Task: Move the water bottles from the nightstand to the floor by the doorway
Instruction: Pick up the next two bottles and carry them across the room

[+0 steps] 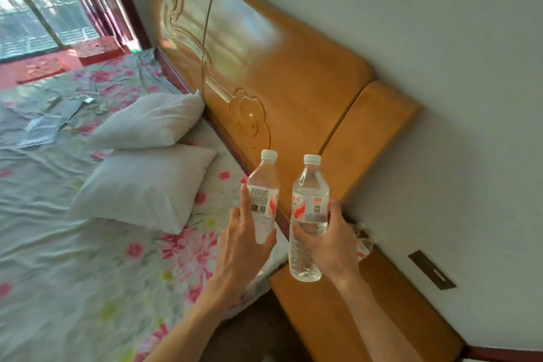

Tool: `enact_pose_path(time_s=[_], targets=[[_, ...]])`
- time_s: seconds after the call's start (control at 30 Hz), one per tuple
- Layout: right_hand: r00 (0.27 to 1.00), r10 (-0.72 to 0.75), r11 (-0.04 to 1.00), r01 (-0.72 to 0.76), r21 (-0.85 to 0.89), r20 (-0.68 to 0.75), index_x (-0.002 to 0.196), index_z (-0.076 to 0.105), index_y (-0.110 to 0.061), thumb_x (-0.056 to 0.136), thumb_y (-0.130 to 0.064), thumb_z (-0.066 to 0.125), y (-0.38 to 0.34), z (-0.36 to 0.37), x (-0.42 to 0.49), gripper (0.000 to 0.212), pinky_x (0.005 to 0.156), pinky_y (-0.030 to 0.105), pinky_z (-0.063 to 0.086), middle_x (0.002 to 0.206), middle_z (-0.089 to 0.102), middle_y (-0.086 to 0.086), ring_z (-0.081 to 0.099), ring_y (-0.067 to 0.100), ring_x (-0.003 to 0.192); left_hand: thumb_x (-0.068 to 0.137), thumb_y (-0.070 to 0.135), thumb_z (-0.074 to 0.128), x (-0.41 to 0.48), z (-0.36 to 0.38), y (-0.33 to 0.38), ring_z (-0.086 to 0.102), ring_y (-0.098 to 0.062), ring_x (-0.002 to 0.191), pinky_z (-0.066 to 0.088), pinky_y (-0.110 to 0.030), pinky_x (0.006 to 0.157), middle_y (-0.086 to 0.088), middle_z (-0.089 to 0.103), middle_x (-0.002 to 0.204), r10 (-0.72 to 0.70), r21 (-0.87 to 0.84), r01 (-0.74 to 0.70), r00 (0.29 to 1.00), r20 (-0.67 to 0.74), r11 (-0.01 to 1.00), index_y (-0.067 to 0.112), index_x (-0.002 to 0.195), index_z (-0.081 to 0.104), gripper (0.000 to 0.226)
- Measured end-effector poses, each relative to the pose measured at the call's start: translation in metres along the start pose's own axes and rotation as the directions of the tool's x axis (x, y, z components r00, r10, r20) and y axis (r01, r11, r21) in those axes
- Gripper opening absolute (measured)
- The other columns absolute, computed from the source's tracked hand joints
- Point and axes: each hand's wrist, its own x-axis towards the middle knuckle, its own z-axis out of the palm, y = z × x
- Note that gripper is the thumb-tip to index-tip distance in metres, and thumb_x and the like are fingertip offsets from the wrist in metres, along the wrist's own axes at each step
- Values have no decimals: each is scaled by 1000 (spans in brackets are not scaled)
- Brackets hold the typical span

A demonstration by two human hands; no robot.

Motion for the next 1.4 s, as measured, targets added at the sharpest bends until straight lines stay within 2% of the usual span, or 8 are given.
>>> enact_pose_path(time_s=[0.2, 0.3, 0.4, 0.53, 0.67, 0.8, 0.97, 1.4], targets=[[982, -132, 991, 132, 12, 137, 118, 39, -42, 61, -73, 65, -50, 47, -5, 70, 67, 18, 53, 101, 56, -26, 62, 0, 93, 74, 43, 80, -19, -47, -44, 66, -32, 94, 49, -29, 70, -21, 58, 125, -129, -18, 127, 984, -125, 992, 13, 155, 5, 114], [960, -203, 978, 206, 2, 194, 123, 41, -39, 56, -87, 57, -73, 78, -13, 84, 75, 33, 58, 110, 63, -18, 64, 4, 99, 75, 49, 77, -36, -76, -67, 64, -34, 104, 54, -42, 78, -19, 55, 132, -216, -37, 213, 954, -206, 976, 13, 155, 7, 112], [928, -263, 964, 267, 22, 265, 135, 36, -38, 56, -87, 58, -97, 108, -28, 96, 86, 40, 56, 123, 60, -15, 60, 7, 110, 73, 50, 79, -54, -102, -92, 65, -32, 98, 52, -37, 72, -17, 58, 128, -280, -40, 279, 926, -254, 959, 13, 154, 11, 112], [895, -315, 947, 317, 48, 315, 130, 37, -41, 64, -70, 70, -126, 145, -54, 79, 90, 35, 54, 121, 58, -16, 58, 5, 109, 74, 59, 72, -84, -135, -123, 66, -34, 98, 53, -42, 70, -16, 58, 129, -334, -48, 337, 886, -323, 940, 16, 155, 8, 112], [870, -365, 928, 370, 51, 332, 128, 38, -40, 66, -65, 74, -151, 183, -81, 76, 73, 14, 46, 107, 54, -24, 60, 3, 96, 77, 52, 73, -114, -164, -155, 65, -32, 103, 53, -41, 76, -14, 56, 132, -395, -76, 398, 834, -385, 914, 15, 155, 6, 110], [833, -419, 903, 423, 72, 362, 126, 39, -38, 67, -59, 78, -182, 219, -116, 74, 61, 5, 40, 97, 49, -32, 58, -7, 79, 78, 50, 74, -149, -195, -190, 64, -31, 104, 52, -39, 78, -13, 54, 131, -454, -115, 451, 781, -429, 885, 17, 156, 6, 109], [777, -486, 863, 499, 80, 399, 119, 40, -38, 66, -56, 80, -214, 271, -163, 69, 65, 18, 53, 97, 58, -18, 62, 2, 81, 77, 51, 75, -199, -235, -236, 62, -28, 106, 51, -36, 80, -13, 53, 129, -506, -143, 505, 718, -478, 851, 20, 155, 2, 112], [551, -664, 730, 625, 277, 506, 112, 43, -37, 66, -48, 83, -306, 403, -301, 61, 64, 21, 51, 90, 60, -15, 61, 3, 77, 80, 50, 72, -341, -339, -349, 57, -24, 118, 50, -37, 91, -9, 45, 141, -587, -192, 633, 503, -635, 750, 27, 154, -6, 109]])
